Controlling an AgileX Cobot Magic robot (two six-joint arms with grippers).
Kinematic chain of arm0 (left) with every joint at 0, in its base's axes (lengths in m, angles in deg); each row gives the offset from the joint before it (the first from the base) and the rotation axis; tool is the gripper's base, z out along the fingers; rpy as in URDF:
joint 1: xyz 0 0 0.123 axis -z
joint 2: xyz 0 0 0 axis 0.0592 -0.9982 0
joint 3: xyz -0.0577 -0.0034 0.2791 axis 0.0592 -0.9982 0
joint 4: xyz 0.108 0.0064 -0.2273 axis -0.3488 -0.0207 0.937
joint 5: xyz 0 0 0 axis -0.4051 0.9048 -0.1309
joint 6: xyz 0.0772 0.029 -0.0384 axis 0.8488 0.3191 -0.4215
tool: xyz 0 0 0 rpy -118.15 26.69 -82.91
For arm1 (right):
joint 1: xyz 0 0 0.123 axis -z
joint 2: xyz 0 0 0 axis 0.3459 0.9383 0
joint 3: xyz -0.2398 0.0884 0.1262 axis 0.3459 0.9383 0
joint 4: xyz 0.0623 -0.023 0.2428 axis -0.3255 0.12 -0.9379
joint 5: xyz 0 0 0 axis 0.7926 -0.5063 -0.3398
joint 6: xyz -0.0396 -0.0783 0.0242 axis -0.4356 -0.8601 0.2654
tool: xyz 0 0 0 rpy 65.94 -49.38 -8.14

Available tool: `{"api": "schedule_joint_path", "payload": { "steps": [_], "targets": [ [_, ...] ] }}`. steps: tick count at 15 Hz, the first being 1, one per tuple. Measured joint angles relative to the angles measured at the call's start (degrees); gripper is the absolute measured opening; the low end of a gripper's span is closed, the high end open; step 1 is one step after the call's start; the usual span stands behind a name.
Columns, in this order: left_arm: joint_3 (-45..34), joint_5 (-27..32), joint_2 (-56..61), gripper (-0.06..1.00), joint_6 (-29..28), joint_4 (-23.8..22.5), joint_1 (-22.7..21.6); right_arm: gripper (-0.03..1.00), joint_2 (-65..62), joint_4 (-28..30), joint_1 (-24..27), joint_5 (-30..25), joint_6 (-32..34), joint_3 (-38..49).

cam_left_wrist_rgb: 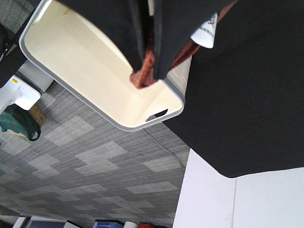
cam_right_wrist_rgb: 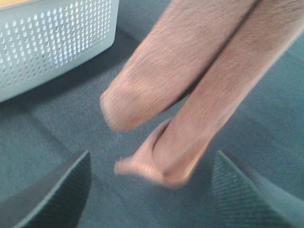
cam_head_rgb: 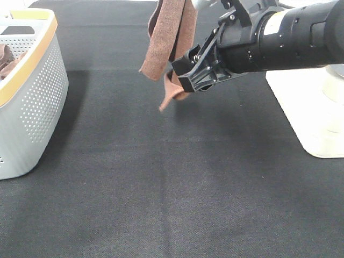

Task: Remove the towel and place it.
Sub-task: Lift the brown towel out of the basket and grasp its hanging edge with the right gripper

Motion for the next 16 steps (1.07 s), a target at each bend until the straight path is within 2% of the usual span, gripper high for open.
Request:
{"api": "schedule_joint_path", "payload": {
  "steps": [2, 4, 8, 16],
  "targets": [
    [0.0, -0.1, 0.0, 0.00, -0.1, -0.2, 0.0, 0.68, 0.1, 0.0, -3.0, 0.3, 0.7, 0.0],
    [0.0, -0.1, 0.0, 0.00, -0.1, -0.3, 0.0, 0.75, 1.5, -0.2, -6.6, 1.2, 0.9, 0.0],
    [0.0, -0.1, 0.0, 0.00, -0.1, -0.3, 0.0, 0.77, 4.4, -4.6, -6.8, 4.2, 0.9, 0.0],
    [0.0, 0.0, 0.0, 0.00, -0.1, 0.1, 0.0, 0.78, 4.4, -7.9, -6.8, 7.4, 0.9, 0.0]
  ]
}}
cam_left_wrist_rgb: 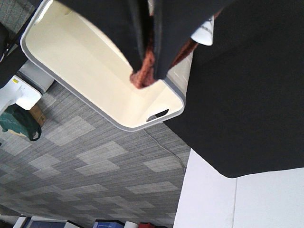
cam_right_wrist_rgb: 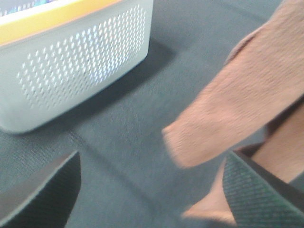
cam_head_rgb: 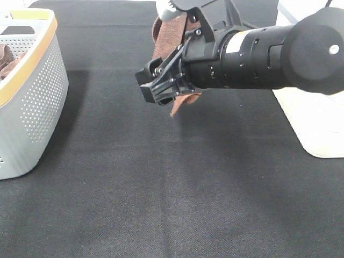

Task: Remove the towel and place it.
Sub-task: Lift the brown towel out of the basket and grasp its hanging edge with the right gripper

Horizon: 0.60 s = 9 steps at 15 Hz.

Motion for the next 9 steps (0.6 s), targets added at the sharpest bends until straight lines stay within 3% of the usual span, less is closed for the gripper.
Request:
{"api": "schedule_joint_path", "payload": {
  "steps": [4, 9],
  "targets": [
    [0.0, 0.4, 0.0, 0.00, 0.0, 0.0, 0.0, 0.78, 2.2, -2.1, 0.0, 2.5, 0.0, 0.0],
    [0.0, 0.6, 1.0, 0.00, 0.0, 0.1, 0.0, 0.81, 3.6, -13.9, 0.0, 6.2, -5.4, 0.0]
  ]
}}
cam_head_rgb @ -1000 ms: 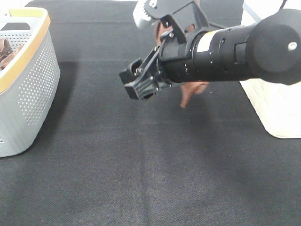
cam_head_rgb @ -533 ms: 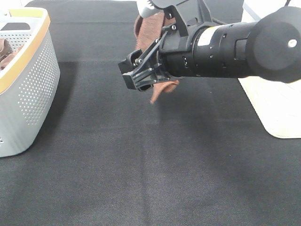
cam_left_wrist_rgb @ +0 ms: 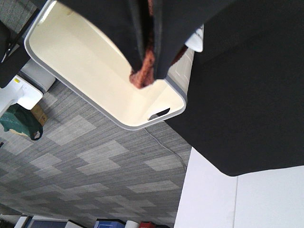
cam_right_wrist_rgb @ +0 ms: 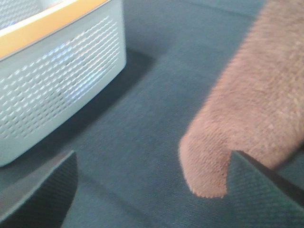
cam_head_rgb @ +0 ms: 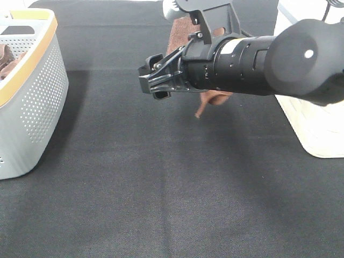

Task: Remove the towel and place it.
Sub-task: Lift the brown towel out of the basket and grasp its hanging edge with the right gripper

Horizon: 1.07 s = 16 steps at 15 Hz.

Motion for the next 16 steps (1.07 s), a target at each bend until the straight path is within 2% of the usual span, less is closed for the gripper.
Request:
{"api": "schedule_joint_path", "payload": {
  "steps": [2, 5, 13, 15, 16],
  "targets": [
    [0.0, 0.0, 0.4, 0.00, 0.0, 0.0, 0.0, 0.81, 0.0, -6.1, 0.0, 1.1, -6.8, 0.0],
    [0.0, 0.2, 0.4, 0.00, 0.0, 0.0, 0.0, 0.81, 0.0, -11.1, 0.0, 3.2, -11.1, 0.0],
    [0.0, 1.1, 0.4, 0.00, 0.0, 1.4, 0.0, 0.80, 0.0, -11.3, 0.0, 3.7, -11.6, 0.0],
    [0.0, 1.3, 0.4, 0.00, 0.0, 1.4, 0.0, 0.71, 0.0, -11.3, 0.0, 3.7, -11.6, 0.0],
    [0.0, 1.3, 0.4, 0.00, 0.0, 1.4, 0.0, 0.62, 0.0, -11.3, 0.0, 3.7, -11.6, 0.0]
  ]
}}
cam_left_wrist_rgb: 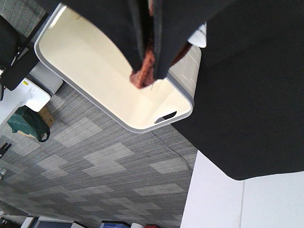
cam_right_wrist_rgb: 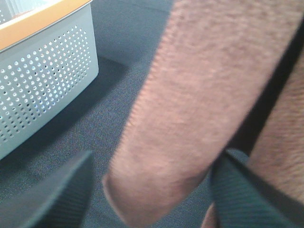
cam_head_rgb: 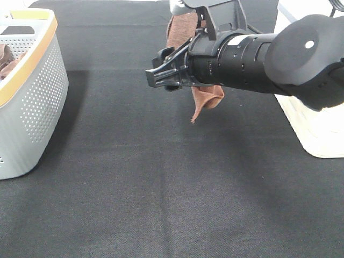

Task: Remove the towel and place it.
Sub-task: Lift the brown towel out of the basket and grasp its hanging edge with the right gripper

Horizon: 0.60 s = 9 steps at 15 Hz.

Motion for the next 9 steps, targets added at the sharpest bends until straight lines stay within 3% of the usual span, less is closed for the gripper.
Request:
{"api": "schedule_joint_path", "payload": {
  "steps": [5, 9],
  "targets": [
    [0.0, 0.9, 0.0, 0.00, 1.4, -0.2, 0.0, 0.37, 0.0, -0.6, 0.0, -0.3, -0.2, 0.0],
    [0.0, 1.0, 0.0, 0.00, 1.5, -3.1, 0.0, 0.35, 0.0, -3.0, 0.0, -2.2, -2.6, 0.0]
  ]
}}
